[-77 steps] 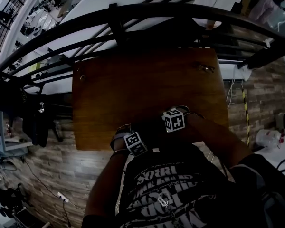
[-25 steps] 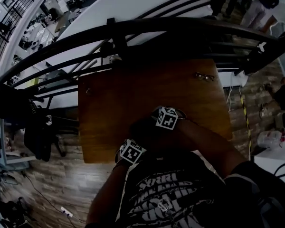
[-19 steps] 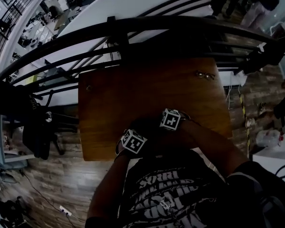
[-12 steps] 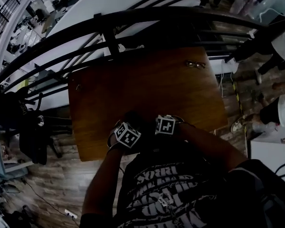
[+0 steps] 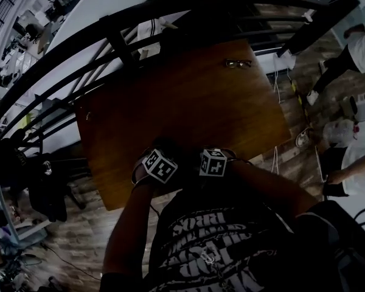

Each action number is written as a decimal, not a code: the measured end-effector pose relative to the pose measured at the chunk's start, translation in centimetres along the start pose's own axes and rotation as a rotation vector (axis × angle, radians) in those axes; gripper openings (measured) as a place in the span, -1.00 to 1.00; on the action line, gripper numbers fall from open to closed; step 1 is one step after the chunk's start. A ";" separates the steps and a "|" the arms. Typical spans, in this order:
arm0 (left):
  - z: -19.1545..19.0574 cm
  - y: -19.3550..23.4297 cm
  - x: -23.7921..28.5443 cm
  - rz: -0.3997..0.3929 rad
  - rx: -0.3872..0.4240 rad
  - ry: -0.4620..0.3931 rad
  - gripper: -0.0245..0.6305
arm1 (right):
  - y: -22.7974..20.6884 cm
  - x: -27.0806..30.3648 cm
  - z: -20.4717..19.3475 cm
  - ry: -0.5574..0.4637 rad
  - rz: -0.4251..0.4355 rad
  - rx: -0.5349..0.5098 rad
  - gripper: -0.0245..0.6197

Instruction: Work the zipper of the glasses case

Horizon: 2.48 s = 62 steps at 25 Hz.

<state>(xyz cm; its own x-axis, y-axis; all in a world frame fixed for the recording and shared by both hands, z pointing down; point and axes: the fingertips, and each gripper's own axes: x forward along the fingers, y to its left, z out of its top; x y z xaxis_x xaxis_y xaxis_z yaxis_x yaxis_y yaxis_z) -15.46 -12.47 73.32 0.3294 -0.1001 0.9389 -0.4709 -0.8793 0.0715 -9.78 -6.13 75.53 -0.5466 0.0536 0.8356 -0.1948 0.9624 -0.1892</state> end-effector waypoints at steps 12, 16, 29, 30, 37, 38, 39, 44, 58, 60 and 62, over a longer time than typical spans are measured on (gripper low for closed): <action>-0.1 0.0 0.1 0.007 0.044 0.036 -0.29 | 0.2 0.7 0.6 0.004 -0.117 -0.034 -0.86; -0.1 -0.3 0.0 0.007 0.053 0.039 -0.29 | 0.1 0.6 0.3 0.029 -0.140 -0.092 -0.86; 0.0 -0.3 0.2 0.000 0.043 0.067 -0.29 | -4.0 0.3 1.7 0.082 -0.172 -0.239 -0.86; 0.0 -0.2 0.1 0.002 0.037 0.065 -0.29 | -4.2 0.3 1.9 0.086 -0.155 -0.255 -0.86; -0.1 -0.2 0.1 -0.005 0.024 0.056 -0.29 | -5.7 0.4 2.9 0.100 -0.106 -0.345 -0.86; 0.0 -0.3 0.1 -0.005 0.025 0.054 -0.29 | -5.8 0.4 3.0 0.103 -0.099 -0.353 -0.86; 0.1 -0.3 0.1 -0.004 0.026 0.052 -0.29 | -5.9 0.4 3.0 0.108 -0.090 -0.359 -0.86; 0.0 0.0 -0.2 -0.001 0.030 0.043 -0.29 | -6.6 0.7 4.0 0.133 -0.060 -0.398 -0.86; 0.0 0.2 -0.3 0.009 0.042 0.019 -0.29 | -10.1 2.4 7.9 0.147 -0.028 -0.544 -0.86; -0.1 0.1 -0.3 0.010 0.041 0.017 -0.29 | -10.5 3.0 8.5 0.149 -0.033 -0.587 -0.86; -0.1 0.1 -0.2 0.010 0.041 0.016 -0.29 | -10.9 3.3 9.1 0.149 -0.033 -0.625 -0.86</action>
<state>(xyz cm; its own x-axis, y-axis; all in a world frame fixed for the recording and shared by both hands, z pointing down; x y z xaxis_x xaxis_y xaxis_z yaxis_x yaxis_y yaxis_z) -15.63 -12.48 73.16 0.3115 -0.1019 0.9448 -0.4402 -0.8966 0.0485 -16.92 -18.87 75.64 -0.4209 0.0145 0.9070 0.3264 0.9353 0.1365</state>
